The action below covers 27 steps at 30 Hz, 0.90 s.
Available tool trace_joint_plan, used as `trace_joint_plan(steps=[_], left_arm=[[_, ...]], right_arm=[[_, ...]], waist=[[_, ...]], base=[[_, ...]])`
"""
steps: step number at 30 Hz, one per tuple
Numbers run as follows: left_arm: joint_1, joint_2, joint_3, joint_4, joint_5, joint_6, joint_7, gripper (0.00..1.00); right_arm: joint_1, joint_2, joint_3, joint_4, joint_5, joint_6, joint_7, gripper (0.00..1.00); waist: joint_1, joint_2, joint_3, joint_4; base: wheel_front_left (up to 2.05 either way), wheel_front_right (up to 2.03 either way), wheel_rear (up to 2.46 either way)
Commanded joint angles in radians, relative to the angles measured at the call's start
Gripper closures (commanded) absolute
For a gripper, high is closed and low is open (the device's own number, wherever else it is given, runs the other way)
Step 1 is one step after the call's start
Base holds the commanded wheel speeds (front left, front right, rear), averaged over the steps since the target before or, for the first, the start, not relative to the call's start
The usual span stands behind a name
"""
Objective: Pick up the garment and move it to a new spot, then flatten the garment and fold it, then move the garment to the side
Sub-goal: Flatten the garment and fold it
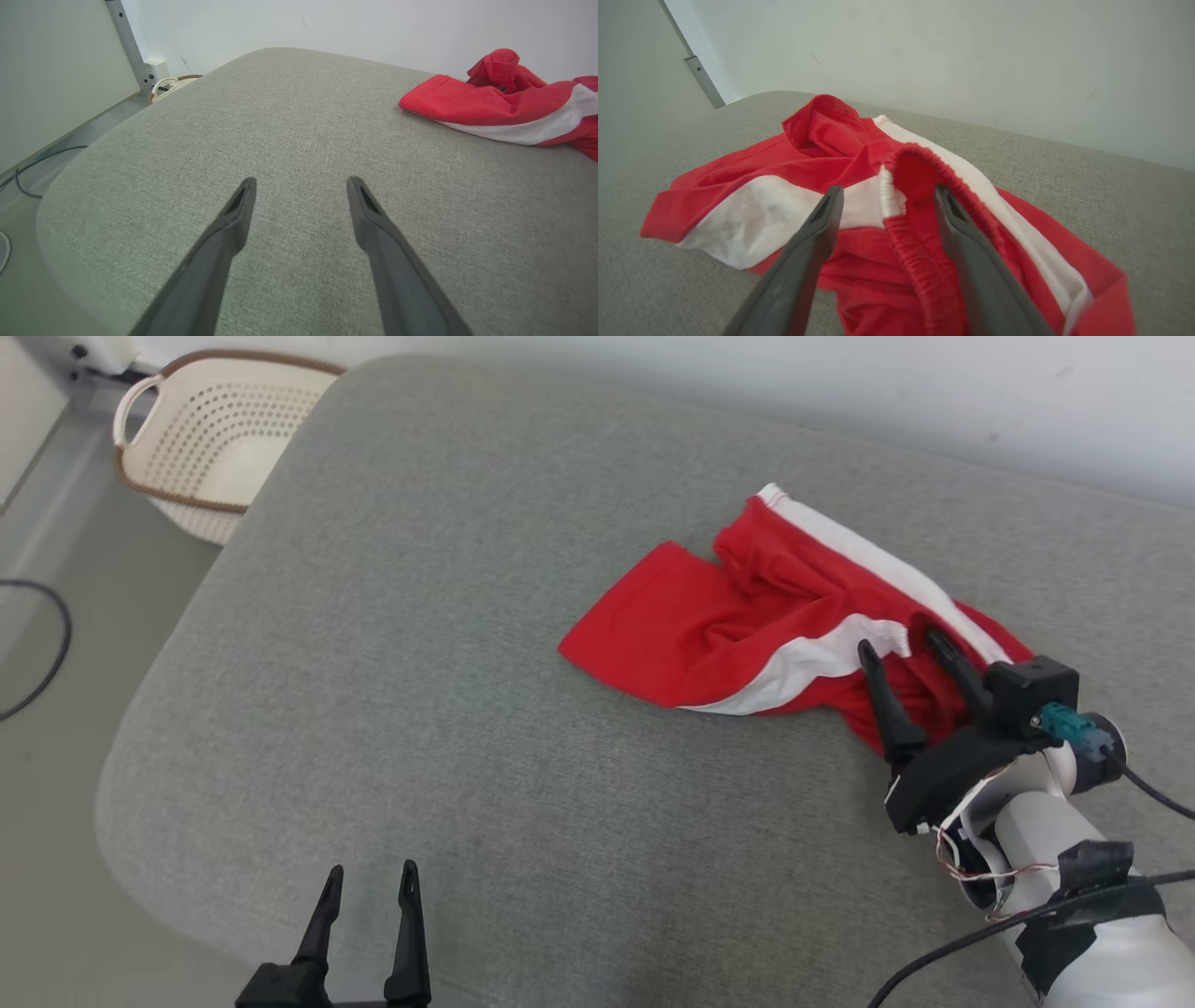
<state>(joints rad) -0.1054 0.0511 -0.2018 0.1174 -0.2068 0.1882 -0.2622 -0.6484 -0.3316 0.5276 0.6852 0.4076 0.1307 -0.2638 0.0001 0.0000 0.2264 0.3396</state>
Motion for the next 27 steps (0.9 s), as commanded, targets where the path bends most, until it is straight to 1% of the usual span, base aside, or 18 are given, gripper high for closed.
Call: trace_joint_plan(steps=[1,3,5,10,11,16,19,22,25,27], left_arm=[[-0.009,-0.001,-0.003,-0.007,-0.006,0.006,-0.003,0.0],[-0.007,-0.001,-0.006,-0.009,-0.011,0.011,-0.003,0.0],[-0.01,-0.001,-0.009,-0.011,-0.016,0.014,-0.003,0.0],[-0.011,0.0,-0.003,-0.004,-0.02,0.009,-0.004,0.0],[-0.011,0.0,-0.003,-0.004,-0.02,0.009,-0.004,0.0],[-0.015,0.0,-0.003,0.002,-0.008,-0.004,-0.003,0.0],[-0.013,0.0,-0.002,0.01,-0.007,-0.008,-0.003,0.0],[-0.011,0.0,0.005,0.015,-0.005,-0.016,-0.004,0.0],[-0.013,0.0,0.008,0.015,-0.007,-0.018,-0.003,0.0],[-0.016,0.0,0.005,0.018,-0.005,-0.023,-0.003,0.0]], right_arm=[[-0.018,-0.006,0.006,0.01,0.01,0.0,0.0,0.45],[-0.026,-0.007,0.017,0.024,0.017,0.0,0.0,1.0],[-0.038,-0.005,0.029,0.019,0.032,0.0,0.0,1.0],[-0.027,0.006,0.04,-0.076,0.089,0.0,0.0,1.0],[-0.027,0.006,0.04,-0.076,0.089,0.0,0.0,1.0],[0.021,0.012,0.0,-0.217,0.231,0.0,0.0,1.0],[0.059,-0.01,-0.031,-0.291,0.324,0.0,0.0,1.0],[0.099,-0.046,-0.062,-0.341,0.383,0.0,0.0,1.0],[0.139,-0.087,-0.097,-0.352,0.415,0.0,0.009,1.0],[0.161,-0.112,-0.122,-0.327,0.426,0.0,0.029,1.0]], waist=[[-0.0001,0.0,0.042,0.048],[-0.0001,0.0,0.045,0.052],[-0.0001,0.0,0.043,0.049],[-0.0001,0.0,0.023,0.002],[-0.0001,0.0,0.023,0.002],[-0.0001,0.0,-0.008,-0.072],[-0.0001,0.0,-0.028,-0.119],[-0.0001,0.0,-0.045,-0.161],[-0.0001,0.0,-0.051,-0.189],[-0.0001,0.0,-0.052,-0.2]], base=[[0.0,0.0,0.0],[0.0,0.0,0.0],[0.0,0.0,0.0],[0.0,0.0,0.0],[0.0,0.0,0.0],[0.0,0.0,0.0],[0.0,0.0,0.0],[0.0,0.0,0.0],[0.0,0.0,0.0],[0.0,0.0,0.0]])
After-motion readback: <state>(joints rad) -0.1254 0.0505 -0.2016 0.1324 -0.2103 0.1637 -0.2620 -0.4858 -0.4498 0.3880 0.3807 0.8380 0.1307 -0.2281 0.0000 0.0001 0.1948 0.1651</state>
